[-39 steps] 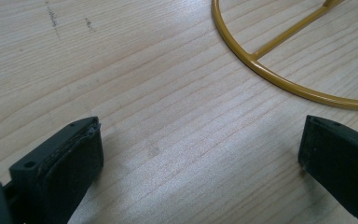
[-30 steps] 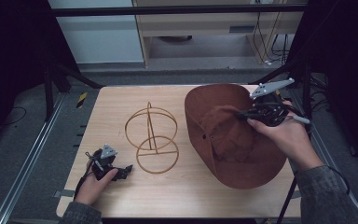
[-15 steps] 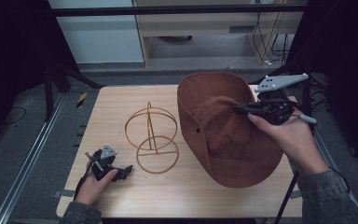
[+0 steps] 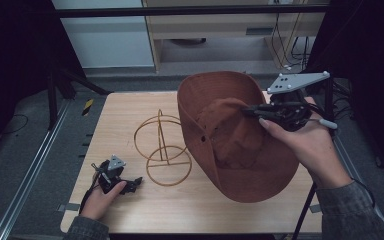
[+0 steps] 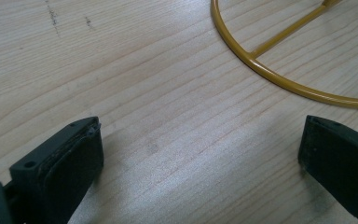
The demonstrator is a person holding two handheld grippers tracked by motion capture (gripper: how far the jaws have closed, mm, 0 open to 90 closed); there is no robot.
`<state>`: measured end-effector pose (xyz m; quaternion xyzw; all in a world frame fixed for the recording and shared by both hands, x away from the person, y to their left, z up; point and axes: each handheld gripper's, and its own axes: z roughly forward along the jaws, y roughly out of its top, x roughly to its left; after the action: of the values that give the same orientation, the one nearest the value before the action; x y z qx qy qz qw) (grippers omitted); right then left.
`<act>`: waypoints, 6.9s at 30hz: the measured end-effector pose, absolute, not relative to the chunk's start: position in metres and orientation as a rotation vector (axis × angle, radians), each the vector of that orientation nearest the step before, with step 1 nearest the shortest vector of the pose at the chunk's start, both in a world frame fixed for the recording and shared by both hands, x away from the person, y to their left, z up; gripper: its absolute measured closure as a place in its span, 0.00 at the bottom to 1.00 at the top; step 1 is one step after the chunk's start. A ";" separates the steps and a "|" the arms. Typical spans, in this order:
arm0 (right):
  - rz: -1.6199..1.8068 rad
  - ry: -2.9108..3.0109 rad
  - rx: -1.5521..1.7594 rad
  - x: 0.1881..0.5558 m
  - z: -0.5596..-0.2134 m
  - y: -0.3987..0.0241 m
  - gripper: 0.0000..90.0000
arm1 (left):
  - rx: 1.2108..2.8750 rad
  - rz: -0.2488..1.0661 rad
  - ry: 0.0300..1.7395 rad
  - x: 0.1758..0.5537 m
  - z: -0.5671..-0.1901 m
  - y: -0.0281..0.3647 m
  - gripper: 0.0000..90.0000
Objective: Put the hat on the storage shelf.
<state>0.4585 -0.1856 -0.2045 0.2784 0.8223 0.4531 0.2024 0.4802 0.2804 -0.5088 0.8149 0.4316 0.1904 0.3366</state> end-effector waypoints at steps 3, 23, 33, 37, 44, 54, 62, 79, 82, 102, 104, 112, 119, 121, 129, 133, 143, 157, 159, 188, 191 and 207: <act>1.281 2.288 0.755 0.458 -0.195 -0.176 0.99 | 2.122 0.500 1.127 0.480 -0.509 0.280 0.00; 1.327 2.276 0.661 0.467 -0.168 -0.118 0.99 | 2.129 0.494 1.127 0.480 -0.508 0.281 0.00; 1.347 2.292 0.643 0.468 -0.170 -0.103 0.99 | 2.128 0.494 1.127 0.480 -0.508 0.281 0.00; 1.349 2.301 0.632 0.469 -0.169 -0.096 0.99 | 2.128 0.494 1.127 0.480 -0.508 0.281 0.00; 1.347 2.319 0.615 0.471 -0.170 -0.083 0.99 | 2.127 0.493 1.127 0.480 -0.508 0.280 0.00; 1.357 2.330 0.602 0.478 -0.174 -0.066 0.99 | 2.126 0.491 1.127 0.480 -0.509 0.280 0.00; 1.357 2.335 0.608 0.483 -0.175 -0.057 0.99 | 2.125 0.491 1.128 0.480 -0.509 0.280 0.00; 1.359 2.351 0.615 0.491 -0.178 -0.042 0.99 | 2.126 0.491 1.127 0.480 -0.509 0.280 0.00; 1.357 2.351 0.612 0.491 -0.178 -0.041 0.99 | 2.126 0.491 1.127 0.480 -0.509 0.280 0.00; 1.332 2.390 0.600 0.502 -0.183 -0.016 0.99 | 2.127 0.494 1.129 0.480 -0.509 0.280 0.00; 1.330 2.394 0.604 0.504 -0.184 -0.014 0.99 | 2.127 0.494 1.129 0.480 -0.509 0.280 0.00; 1.321 2.406 0.613 0.510 -0.187 -0.007 0.99 | 2.128 0.493 1.128 0.480 -0.509 0.280 0.00; 1.312 2.429 0.613 0.512 -0.195 0.002 0.99 | 2.127 0.493 1.128 0.480 -0.509 0.280 0.00; 1.314 2.433 0.611 0.513 -0.197 0.004 0.99 | 2.128 0.493 1.128 0.480 -0.509 0.280 0.00; 1.320 2.453 0.621 0.517 -0.206 0.009 0.99 | 2.127 0.492 1.128 0.480 -0.509 0.280 0.00; 1.314 2.467 0.625 0.519 -0.211 0.012 0.98 | 2.127 0.493 1.128 0.480 -0.509 0.280 0.00; 1.320 2.481 0.644 0.523 -0.221 0.013 0.98 | 2.127 0.493 1.128 0.480 -0.509 0.280 0.00; 1.342 2.495 0.656 0.525 -0.228 0.015 0.97 | 2.128 0.493 1.128 0.480 -0.509 0.280 0.00; 1.349 2.495 0.657 0.525 -0.229 0.015 0.97 | 2.128 0.493 1.128 0.480 -0.509 0.280 0.00; 1.338 2.498 0.660 0.525 -0.230 0.016 0.76 | 2.128 0.493 1.128 0.480 -0.509 0.280 0.00; 1.337 2.495 0.668 0.526 -0.230 0.015 0.69 | 2.128 0.493 1.128 0.480 -0.509 0.280 0.00; 1.337 2.485 0.681 0.521 -0.225 0.005 0.47 | 2.127 0.492 1.128 0.480 -0.509 0.280 0.00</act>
<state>0.5207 0.0050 -0.2254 0.2329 0.8499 0.4574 0.1192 0.4801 0.2802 -0.5085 0.8155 0.4324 0.1888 0.3352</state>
